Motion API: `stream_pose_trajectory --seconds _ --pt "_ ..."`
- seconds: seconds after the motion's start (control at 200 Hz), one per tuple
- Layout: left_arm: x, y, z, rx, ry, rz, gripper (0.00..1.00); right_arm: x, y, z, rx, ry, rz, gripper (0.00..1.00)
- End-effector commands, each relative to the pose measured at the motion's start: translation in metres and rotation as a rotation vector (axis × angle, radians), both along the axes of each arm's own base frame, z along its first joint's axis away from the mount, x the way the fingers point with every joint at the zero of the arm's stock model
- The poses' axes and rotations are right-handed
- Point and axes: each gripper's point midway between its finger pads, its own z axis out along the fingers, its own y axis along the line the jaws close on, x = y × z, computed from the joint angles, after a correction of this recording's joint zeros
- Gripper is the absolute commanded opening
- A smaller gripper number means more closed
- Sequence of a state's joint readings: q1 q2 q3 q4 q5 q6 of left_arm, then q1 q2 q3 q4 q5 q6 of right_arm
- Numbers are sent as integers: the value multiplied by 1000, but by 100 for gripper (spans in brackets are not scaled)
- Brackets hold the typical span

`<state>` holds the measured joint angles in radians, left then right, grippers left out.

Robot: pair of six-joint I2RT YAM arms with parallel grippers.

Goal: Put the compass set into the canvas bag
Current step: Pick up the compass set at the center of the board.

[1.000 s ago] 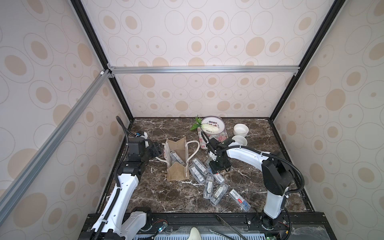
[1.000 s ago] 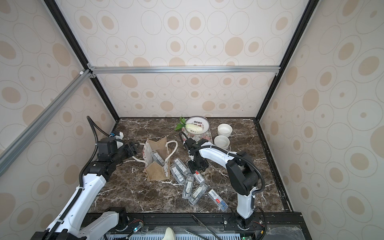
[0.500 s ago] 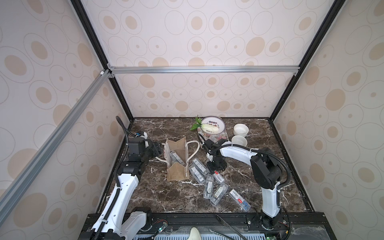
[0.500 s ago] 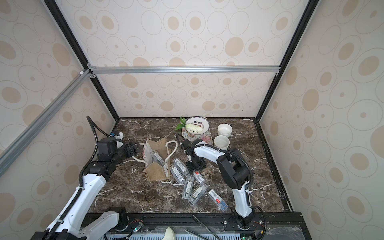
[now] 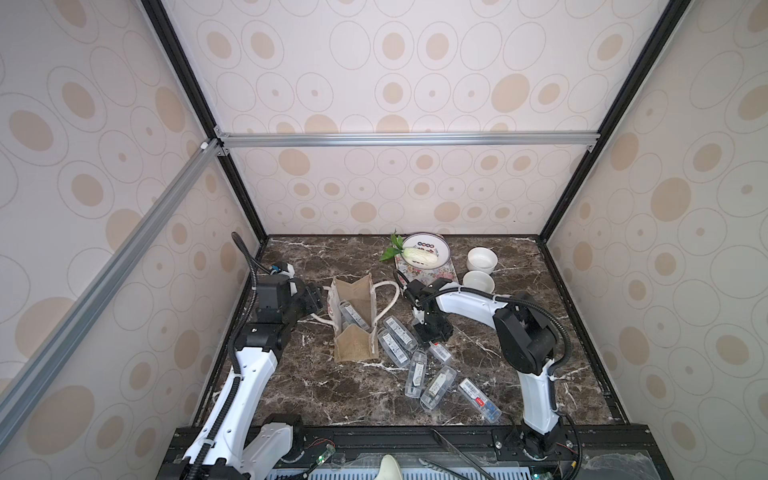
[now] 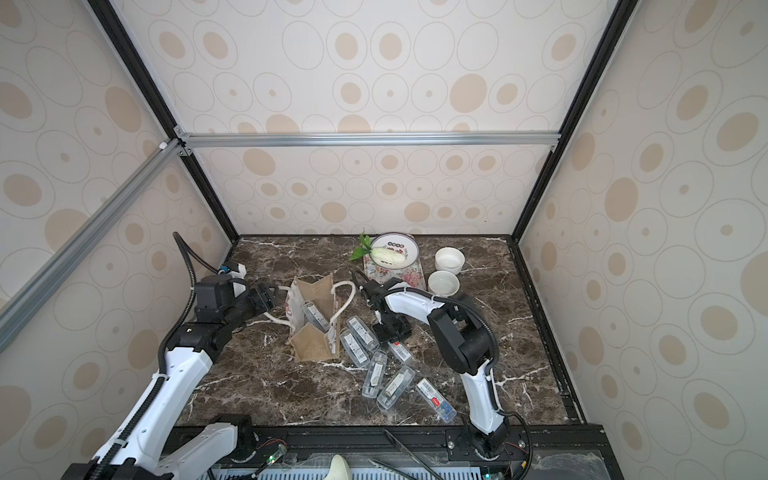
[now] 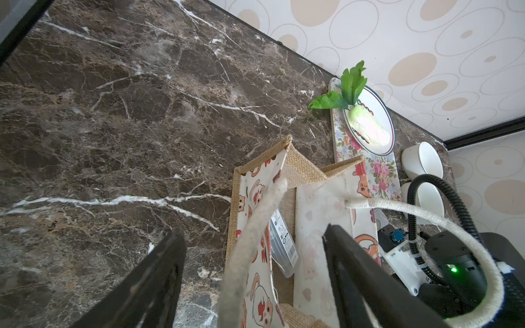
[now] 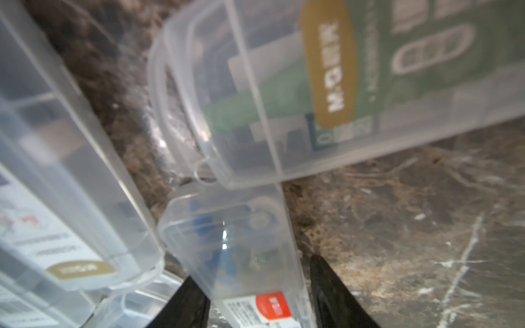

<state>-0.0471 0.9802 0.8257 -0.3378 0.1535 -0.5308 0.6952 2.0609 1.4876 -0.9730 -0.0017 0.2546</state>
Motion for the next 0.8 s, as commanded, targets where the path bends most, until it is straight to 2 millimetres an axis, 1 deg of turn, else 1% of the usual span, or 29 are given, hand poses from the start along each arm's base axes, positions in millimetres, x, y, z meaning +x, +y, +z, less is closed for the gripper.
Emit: stream_pose_trajectory --seconds 0.0,0.125,0.375,0.475,0.595,0.725,0.79 --pt "0 0 4 16 -5 -2 76 7 -8 -4 -38 4 4 58" --pt "-1 1 4 19 -5 1 76 11 -9 -6 -46 0 8 60" --pt "-1 1 5 18 -6 3 76 12 -12 -16 -67 -1 44 61" --pt "-1 2 6 21 -8 3 76 10 -11 -17 -53 1 67 58" --pt "-1 2 5 19 -6 4 76 8 -9 -18 -33 7 89 50" --pt "-2 2 5 19 -8 4 76 8 -8 -13 -17 1 92 46" --pt "-2 2 7 19 -11 4 76 8 -8 -6 -13 -8 88 44"
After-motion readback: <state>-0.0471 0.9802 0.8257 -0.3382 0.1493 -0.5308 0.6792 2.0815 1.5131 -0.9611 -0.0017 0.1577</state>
